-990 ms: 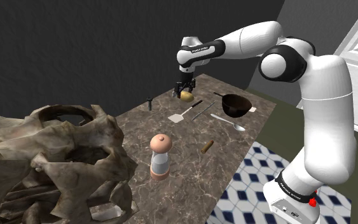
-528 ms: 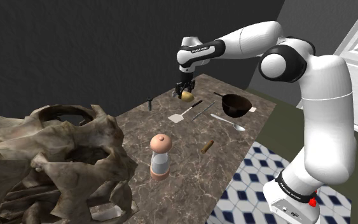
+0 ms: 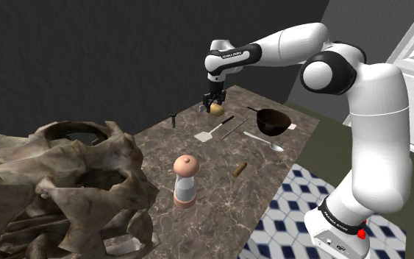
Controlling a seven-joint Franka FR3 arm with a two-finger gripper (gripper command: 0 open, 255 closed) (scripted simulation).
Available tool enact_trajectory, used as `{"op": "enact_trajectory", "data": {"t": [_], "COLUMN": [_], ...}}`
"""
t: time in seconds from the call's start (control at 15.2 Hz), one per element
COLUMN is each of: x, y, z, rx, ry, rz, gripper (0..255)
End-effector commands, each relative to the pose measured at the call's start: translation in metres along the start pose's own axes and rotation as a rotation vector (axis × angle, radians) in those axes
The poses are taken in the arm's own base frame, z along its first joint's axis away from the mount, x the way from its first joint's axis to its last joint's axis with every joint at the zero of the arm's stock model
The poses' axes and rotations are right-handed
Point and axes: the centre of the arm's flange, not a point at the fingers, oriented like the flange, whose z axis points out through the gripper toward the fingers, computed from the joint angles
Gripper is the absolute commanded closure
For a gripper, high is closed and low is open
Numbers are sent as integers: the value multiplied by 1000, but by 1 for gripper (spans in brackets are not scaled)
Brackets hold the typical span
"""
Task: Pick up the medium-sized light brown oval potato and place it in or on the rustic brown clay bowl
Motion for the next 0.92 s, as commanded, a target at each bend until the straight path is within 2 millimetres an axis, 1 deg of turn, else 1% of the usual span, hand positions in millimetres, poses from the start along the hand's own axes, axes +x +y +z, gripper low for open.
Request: {"op": "enact_trajectory", "data": {"t": [0.0,0.86], "x": [-1,-8], "y": [0,-4], "z": [-10,-78], "rx": [0,0], "ry": [0,0], "rz": [0,0], "gripper": [255,255]}}
